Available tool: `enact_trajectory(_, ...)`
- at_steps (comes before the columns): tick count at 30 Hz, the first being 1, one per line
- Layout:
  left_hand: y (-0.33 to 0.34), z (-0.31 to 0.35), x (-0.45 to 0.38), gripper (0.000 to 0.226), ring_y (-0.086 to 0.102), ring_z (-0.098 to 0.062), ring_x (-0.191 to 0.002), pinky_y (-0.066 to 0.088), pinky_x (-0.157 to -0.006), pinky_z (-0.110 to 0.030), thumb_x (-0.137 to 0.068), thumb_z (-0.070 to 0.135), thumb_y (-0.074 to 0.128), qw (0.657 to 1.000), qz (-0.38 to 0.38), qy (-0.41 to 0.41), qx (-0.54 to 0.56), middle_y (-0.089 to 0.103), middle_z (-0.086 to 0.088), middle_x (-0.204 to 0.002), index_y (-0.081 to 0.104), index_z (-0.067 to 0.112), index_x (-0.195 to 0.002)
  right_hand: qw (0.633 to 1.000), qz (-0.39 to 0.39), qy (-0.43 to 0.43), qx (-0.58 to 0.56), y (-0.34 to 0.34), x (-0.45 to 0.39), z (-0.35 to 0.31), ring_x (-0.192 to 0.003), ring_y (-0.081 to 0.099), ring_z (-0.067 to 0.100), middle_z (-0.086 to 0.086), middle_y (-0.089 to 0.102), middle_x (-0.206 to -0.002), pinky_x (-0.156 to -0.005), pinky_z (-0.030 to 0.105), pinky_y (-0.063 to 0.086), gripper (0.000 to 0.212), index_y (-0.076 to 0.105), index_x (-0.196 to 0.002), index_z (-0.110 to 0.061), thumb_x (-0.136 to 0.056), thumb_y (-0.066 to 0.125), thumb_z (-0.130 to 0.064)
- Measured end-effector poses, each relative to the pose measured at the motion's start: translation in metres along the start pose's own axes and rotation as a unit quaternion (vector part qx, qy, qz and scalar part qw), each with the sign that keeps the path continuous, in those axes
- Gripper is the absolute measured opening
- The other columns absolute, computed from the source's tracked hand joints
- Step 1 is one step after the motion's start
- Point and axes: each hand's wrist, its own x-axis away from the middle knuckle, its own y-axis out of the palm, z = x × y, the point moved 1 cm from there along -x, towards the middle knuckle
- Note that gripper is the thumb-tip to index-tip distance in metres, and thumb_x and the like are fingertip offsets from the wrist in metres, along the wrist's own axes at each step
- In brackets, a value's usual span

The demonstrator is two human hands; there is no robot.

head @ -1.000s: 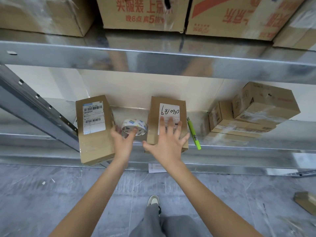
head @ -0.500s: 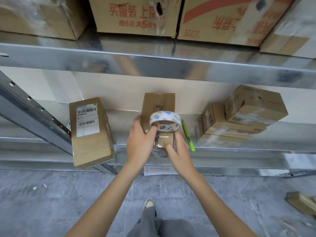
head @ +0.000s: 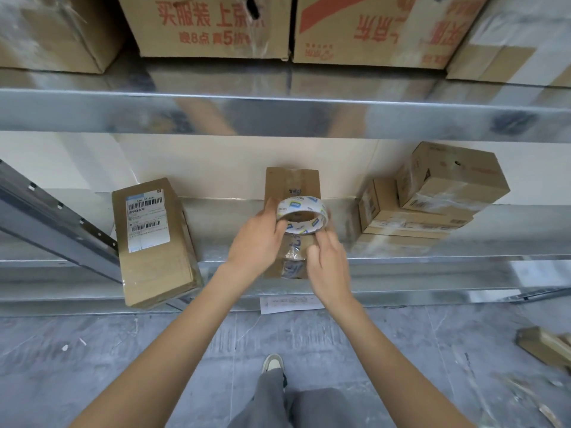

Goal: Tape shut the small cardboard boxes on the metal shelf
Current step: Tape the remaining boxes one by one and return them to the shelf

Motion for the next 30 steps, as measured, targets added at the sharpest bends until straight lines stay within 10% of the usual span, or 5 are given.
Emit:
enact_trajectory(7, -0.038, -0.022, -0.001, 0.014, 0.054, -0.04, -0.076, 0.041, -0.061, -0.043, -0.093, 0.002, 0.04, 0.999, -0.005, 0.024, -0.032, 0.053, -0.015, -0.085, 0.035, 0.009, -0.104, 0.956, -0.017, -0.047, 0.288, -0.011, -0.008, 0.004, -0.149, 0.012, 0.018, -0.008, 0.013, -0.161, -0.118, 0.053, 0.017, 0.059, 0.024, -0.153, -0.021, -0.096, 0.035, -0.028)
enact_trajectory(14, -0.057, -0.068, 0.02, 0.046, 0.056, -0.039, -0.058, 0.047, -0.05, -0.048, -0.079, -0.016, 0.051, 0.974, 0.009, 0.03, -0.226, 0.05, -0.014, -0.094, 0.031, 0.013, -0.11, 0.954, -0.029, -0.042, 0.295, -0.01, -0.008, 0.003, -0.149, 0.01, 0.018, -0.009, 0.01, -0.162, -0.117, 0.056, 0.016, 0.06, 0.02, -0.154, -0.022, -0.096, 0.032, -0.03)
enact_trajectory(30, -0.006, -0.098, 0.019, 0.04, 0.054, -0.039, -0.06, 0.047, -0.054, -0.047, -0.086, -0.011, 0.042, 0.984, -0.007, -0.035, -0.172, 0.041, -0.005, -0.09, 0.02, 0.021, -0.094, 0.943, -0.05, -0.127, 0.303, 0.027, -0.005, -0.037, -0.15, 0.006, 0.014, 0.002, 0.011, -0.162, -0.117, 0.054, -0.012, 0.077, 0.019, -0.153, -0.012, -0.095, 0.014, -0.062)
